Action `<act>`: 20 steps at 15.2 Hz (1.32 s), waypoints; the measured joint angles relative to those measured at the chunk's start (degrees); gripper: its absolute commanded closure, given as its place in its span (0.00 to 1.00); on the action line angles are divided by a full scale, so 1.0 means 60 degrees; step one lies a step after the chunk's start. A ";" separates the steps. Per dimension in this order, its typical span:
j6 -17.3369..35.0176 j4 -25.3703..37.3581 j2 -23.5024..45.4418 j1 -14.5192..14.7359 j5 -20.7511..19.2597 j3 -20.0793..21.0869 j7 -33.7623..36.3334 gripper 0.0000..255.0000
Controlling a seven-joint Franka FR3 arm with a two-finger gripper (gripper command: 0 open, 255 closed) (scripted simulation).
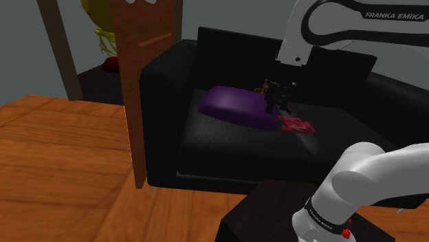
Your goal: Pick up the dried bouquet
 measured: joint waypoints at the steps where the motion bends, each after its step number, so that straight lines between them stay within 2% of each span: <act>1: 0.0000 0.0000 0.0000 0.0000 0.0000 0.0000 0.0000 0.00; 4: 0.0334 -0.0089 0.0157 -0.0190 -0.0351 -0.0368 -0.0447 0.00; 9: 0.1365 -0.0252 0.0761 -0.0575 -0.1048 -0.1152 -0.1403 0.00; 15: 0.2578 0.0143 0.1966 -0.0962 -0.1679 -0.2150 -0.2567 0.00; 20: 0.3639 0.0624 0.3144 -0.1160 -0.1916 -0.2972 -0.3534 0.00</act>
